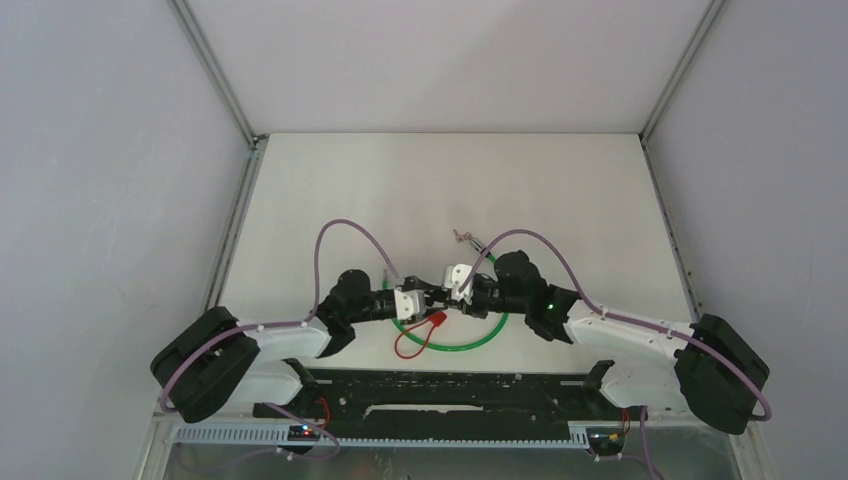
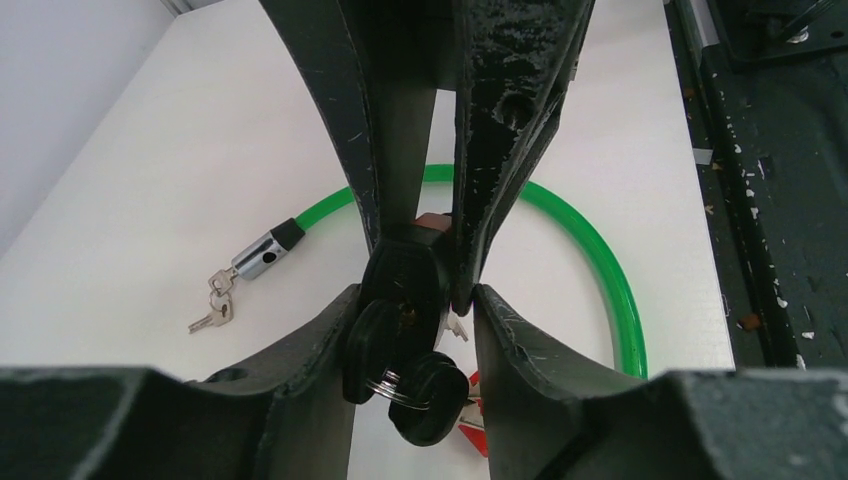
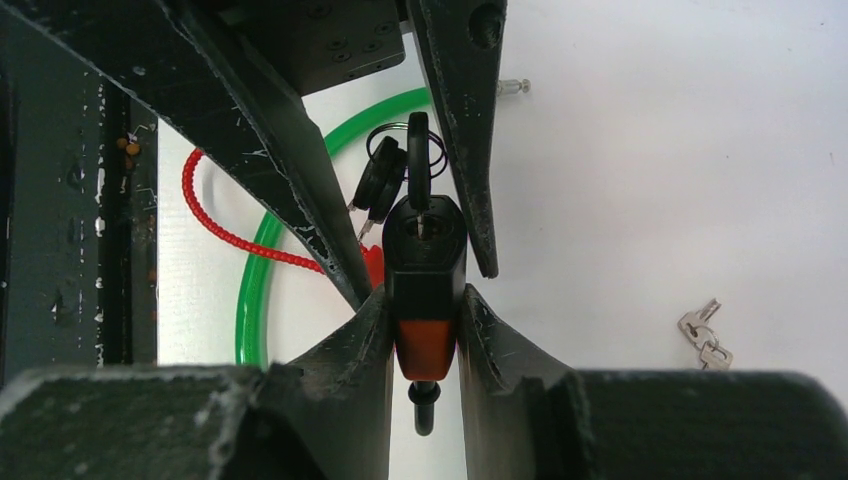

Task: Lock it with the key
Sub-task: Pick up the lock from the center of the board.

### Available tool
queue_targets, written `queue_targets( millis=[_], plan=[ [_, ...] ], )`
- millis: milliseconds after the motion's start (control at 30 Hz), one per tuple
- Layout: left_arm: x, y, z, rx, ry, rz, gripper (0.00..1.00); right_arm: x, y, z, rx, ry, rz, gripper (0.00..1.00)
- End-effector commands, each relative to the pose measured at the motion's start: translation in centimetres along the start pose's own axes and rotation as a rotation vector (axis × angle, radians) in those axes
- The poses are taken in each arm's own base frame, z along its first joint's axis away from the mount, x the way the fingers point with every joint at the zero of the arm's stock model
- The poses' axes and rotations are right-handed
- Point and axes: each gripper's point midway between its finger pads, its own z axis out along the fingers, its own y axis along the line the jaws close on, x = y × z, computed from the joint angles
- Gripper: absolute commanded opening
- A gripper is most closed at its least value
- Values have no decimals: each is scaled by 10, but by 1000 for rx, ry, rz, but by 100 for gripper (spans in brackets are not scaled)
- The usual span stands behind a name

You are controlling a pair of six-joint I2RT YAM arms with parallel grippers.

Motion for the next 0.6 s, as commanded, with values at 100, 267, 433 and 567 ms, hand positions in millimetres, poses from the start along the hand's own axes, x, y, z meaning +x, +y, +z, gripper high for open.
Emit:
queue_targets(
  millis=[100,267,433,567],
  plan=[
    [-10,6,6,32,10,51,38,-39,-24,2,97,-92,-93,0],
    [-6,7,6,40,34,62,23,-38,-25,3,115,-81,-102,0],
    [-2,1,6,102,84,65,0,-36,-27,4,143,-62,-121,1],
    [-8,8,3,53,72,79,0,-38,-26,4,162,-56,-139,14]
  ],
)
